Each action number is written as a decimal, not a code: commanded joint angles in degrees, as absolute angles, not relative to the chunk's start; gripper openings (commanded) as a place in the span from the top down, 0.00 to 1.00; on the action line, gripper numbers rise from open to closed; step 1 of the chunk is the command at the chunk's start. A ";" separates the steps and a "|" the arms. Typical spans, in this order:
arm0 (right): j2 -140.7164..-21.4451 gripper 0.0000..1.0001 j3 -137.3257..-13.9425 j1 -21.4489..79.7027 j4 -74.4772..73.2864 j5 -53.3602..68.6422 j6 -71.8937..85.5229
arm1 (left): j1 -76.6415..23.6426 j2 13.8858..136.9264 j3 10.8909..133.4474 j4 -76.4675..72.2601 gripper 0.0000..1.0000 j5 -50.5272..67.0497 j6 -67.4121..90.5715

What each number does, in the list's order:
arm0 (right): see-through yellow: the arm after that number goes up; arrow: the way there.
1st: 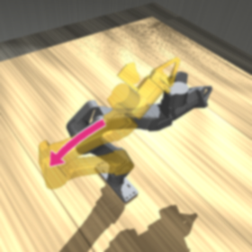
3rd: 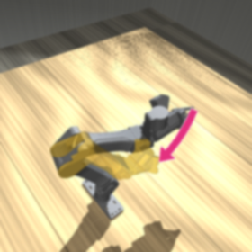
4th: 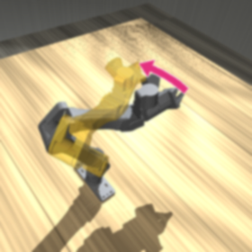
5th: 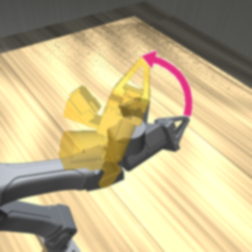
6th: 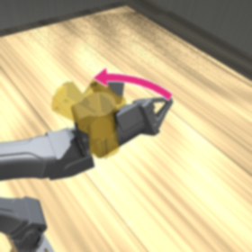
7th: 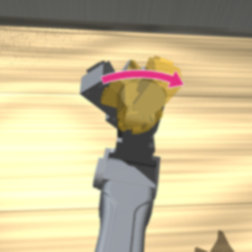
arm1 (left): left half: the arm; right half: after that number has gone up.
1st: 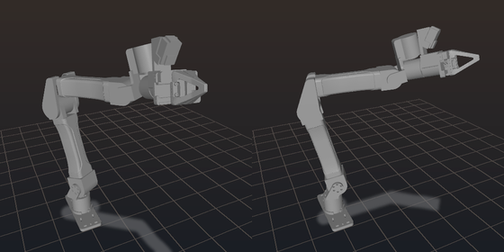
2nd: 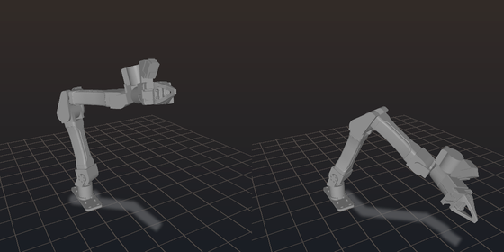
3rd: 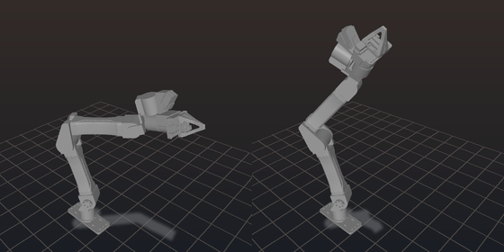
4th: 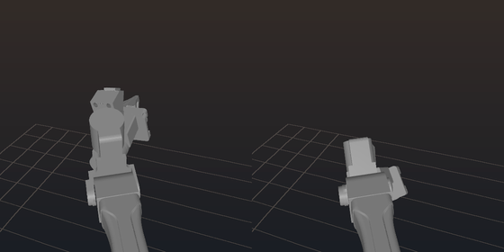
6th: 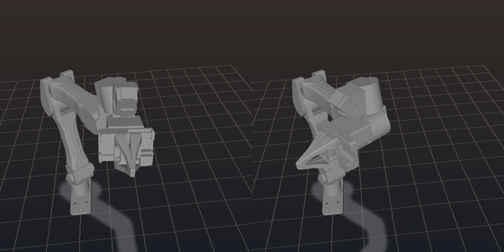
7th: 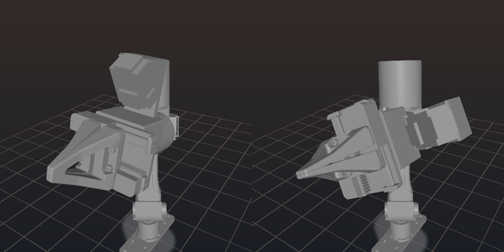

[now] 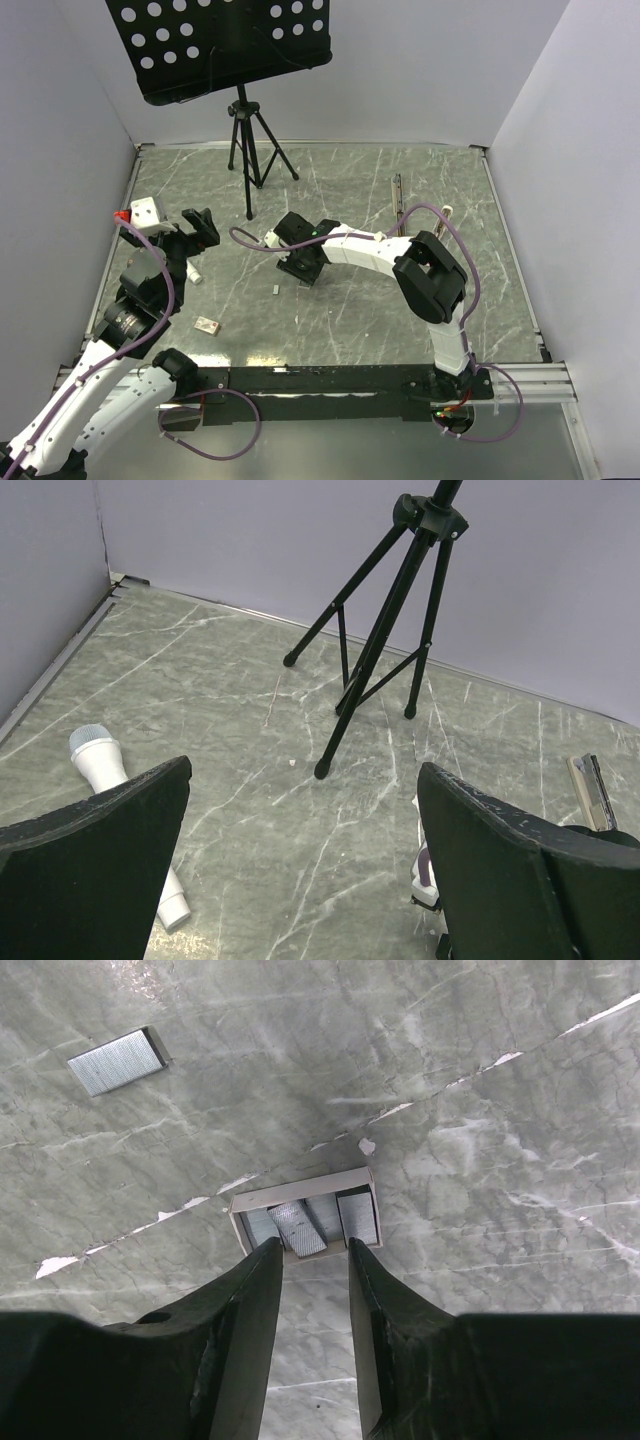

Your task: Unload the staples from the stapler

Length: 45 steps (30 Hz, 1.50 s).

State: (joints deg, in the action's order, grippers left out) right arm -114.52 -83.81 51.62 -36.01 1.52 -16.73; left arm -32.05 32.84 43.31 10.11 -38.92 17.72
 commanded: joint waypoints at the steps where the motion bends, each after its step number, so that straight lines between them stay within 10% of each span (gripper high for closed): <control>1: -115.31 0.59 -83.85 52.21 -34.63 0.97 -16.26 | -32.17 32.52 43.07 7.56 0.01 -39.29 17.84; 45: -114.87 0.53 -82.35 52.56 -31.82 -3.95 -15.73 | -32.17 32.52 42.89 7.38 0.00 -38.94 17.67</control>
